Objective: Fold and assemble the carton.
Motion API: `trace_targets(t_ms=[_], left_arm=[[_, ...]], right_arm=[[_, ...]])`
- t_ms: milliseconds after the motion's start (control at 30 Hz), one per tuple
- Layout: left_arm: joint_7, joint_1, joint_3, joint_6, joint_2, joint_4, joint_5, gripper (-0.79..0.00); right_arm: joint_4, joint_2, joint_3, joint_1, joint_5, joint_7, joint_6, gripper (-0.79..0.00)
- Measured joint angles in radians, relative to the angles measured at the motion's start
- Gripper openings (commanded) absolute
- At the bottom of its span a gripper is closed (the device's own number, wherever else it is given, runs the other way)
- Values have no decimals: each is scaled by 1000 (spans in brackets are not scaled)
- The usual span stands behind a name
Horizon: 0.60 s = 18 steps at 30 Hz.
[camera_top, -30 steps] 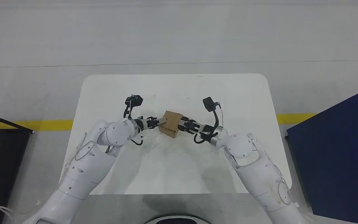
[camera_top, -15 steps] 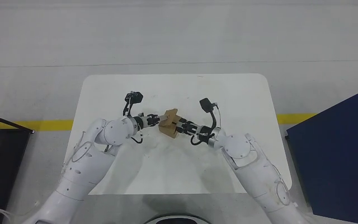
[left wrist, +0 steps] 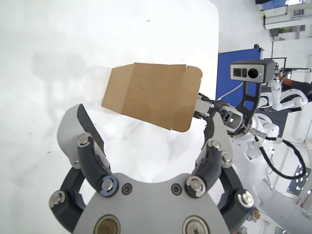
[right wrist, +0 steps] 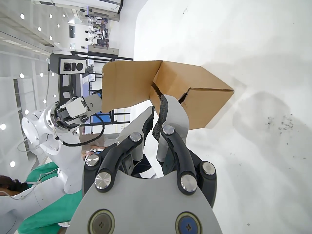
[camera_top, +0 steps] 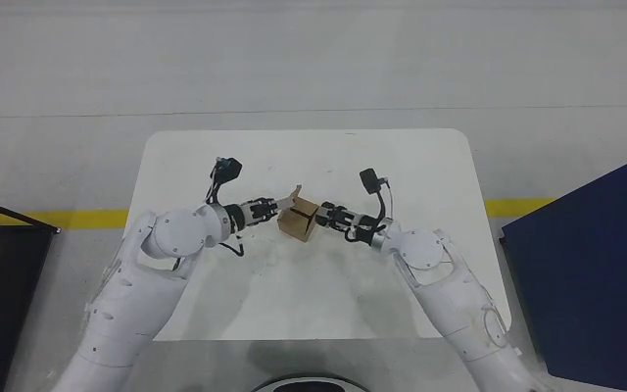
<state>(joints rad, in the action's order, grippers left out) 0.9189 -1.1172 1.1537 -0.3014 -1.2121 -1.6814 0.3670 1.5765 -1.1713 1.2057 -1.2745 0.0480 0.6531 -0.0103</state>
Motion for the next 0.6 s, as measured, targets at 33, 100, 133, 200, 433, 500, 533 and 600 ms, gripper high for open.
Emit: trace_targets(t_ms=[33,100,133,200,433,500,533,600], left_arm=[[4,3,-3,-4,0,3,5,0],[15,12,-15,-12,0,11,15,0],[18,16,-21,-17,0,16,20,0],[22,30,-36,-28,-2,29,34,0],[15,73,-76,-52,-8,70,63,-400],[9,80,-81,-50,-10,74,58,-539],[7,82,-82,-48,-10,76,55,-665],[3,86,-83,-42,-10,79,52,-785]], right_arm=[[-1,1,6,-2,-3,2,-5,-785],[-2,3,16,-6,-7,7,-13,-785],[-3,4,19,-7,-9,8,-15,-785],[-3,5,22,-7,-11,11,-18,-785],[-4,5,19,0,-12,14,-19,-785],[-4,6,21,0,-11,13,-19,-785],[-4,6,22,0,-12,13,-19,-785],[-4,6,25,-1,-15,11,-18,-785]])
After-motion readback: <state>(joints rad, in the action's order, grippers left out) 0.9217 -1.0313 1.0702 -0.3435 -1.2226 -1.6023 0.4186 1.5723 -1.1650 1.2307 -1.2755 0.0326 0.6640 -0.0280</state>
